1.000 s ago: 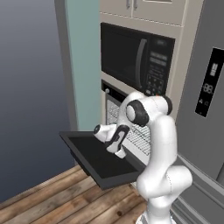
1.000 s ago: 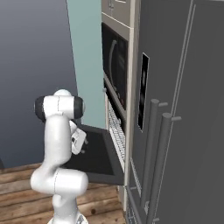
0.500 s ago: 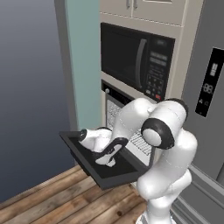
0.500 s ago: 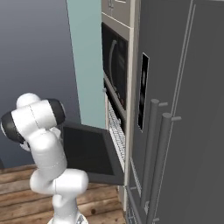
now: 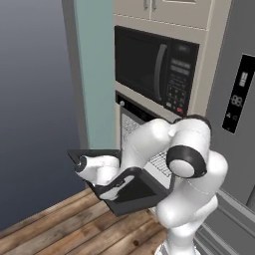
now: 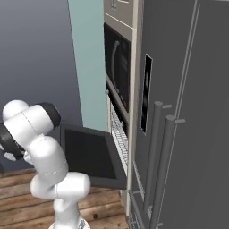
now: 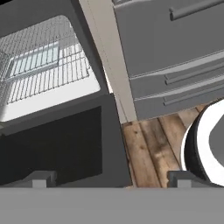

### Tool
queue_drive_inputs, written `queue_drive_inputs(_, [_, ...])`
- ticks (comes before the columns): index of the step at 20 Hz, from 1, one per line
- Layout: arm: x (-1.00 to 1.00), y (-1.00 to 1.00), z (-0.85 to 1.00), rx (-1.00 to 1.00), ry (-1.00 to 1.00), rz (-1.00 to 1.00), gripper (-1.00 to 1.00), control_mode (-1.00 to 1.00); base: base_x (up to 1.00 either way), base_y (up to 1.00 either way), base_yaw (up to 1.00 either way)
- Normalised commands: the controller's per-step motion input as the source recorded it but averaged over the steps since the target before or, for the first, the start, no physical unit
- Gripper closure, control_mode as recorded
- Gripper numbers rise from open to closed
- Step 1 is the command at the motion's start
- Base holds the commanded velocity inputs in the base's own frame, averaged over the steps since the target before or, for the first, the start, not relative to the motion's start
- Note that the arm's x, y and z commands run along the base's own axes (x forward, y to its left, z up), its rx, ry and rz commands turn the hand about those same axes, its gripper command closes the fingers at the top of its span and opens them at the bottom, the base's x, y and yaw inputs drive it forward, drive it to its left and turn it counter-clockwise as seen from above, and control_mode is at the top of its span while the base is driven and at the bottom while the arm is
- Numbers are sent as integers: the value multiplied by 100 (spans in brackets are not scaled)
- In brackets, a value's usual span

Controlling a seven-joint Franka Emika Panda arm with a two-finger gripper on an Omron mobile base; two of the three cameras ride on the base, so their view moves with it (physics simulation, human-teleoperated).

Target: Take the baked cake out of the oven and place it on the plate for cooling. Then close the oven door.

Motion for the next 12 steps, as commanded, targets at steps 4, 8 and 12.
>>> queue_drive_inputs(4, [0,100,-64,-30,-11,0,-100,-100,0,0,0])
queue_drive_inputs(8, [4,100,-84,-38,-10,-7,-100,-100,0,0,0])
queue_drive_inputs(12, [49,97,-74,-49,-6,-32,-100,-100,0,0,0])
